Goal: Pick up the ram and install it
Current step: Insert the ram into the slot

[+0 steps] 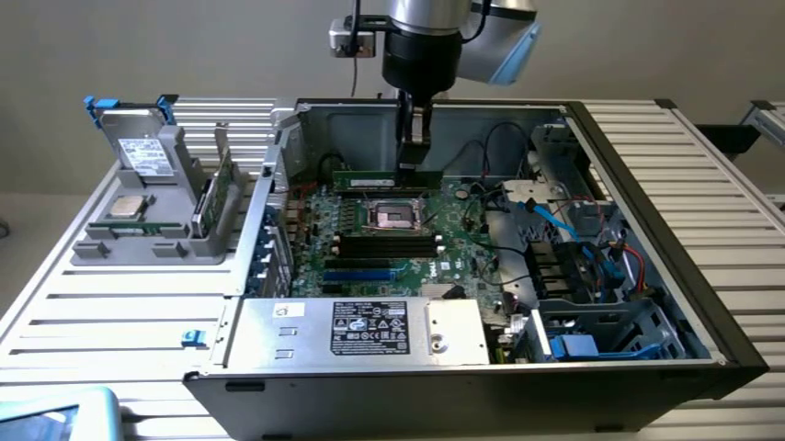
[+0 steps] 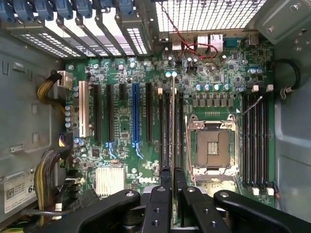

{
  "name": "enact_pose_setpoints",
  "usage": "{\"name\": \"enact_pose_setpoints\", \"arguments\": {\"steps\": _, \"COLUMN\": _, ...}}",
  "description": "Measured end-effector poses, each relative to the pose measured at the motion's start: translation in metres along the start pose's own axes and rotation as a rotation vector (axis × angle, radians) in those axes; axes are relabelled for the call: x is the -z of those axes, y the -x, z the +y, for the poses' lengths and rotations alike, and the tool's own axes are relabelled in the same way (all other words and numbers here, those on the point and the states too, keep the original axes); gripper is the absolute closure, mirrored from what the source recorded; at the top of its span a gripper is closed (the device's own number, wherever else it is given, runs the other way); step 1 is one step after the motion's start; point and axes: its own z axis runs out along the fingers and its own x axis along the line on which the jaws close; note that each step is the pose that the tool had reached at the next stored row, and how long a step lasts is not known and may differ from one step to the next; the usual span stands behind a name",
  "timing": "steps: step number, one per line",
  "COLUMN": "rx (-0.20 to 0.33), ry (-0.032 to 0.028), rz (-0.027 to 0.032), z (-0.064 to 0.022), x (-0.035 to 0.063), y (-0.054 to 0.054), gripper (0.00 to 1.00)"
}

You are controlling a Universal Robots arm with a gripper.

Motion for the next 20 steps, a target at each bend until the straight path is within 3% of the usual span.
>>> {"name": "enact_pose_setpoints", "arguments": {"steps": 7, "rx": 0.000, "ry": -0.0001, "rz": -0.0012, "z": -0.0010, "x": -0.0025, "y": 0.000, "gripper": 0.85}}
{"name": "enact_pose_setpoints", "arguments": {"steps": 13, "rx": 0.000, "ry": -0.0001, "rz": -0.0021, "z": -0.0019, "x": -0.0134, "y": -0.001, "gripper": 0.85}}
{"name": "enact_pose_setpoints", "arguments": {"steps": 20, "rx": 0.000, "ry": 0.0000, "rz": -0.0022, "z": -0.0030, "x": -0.0268, "y": -0.010, "gripper": 0.85}}
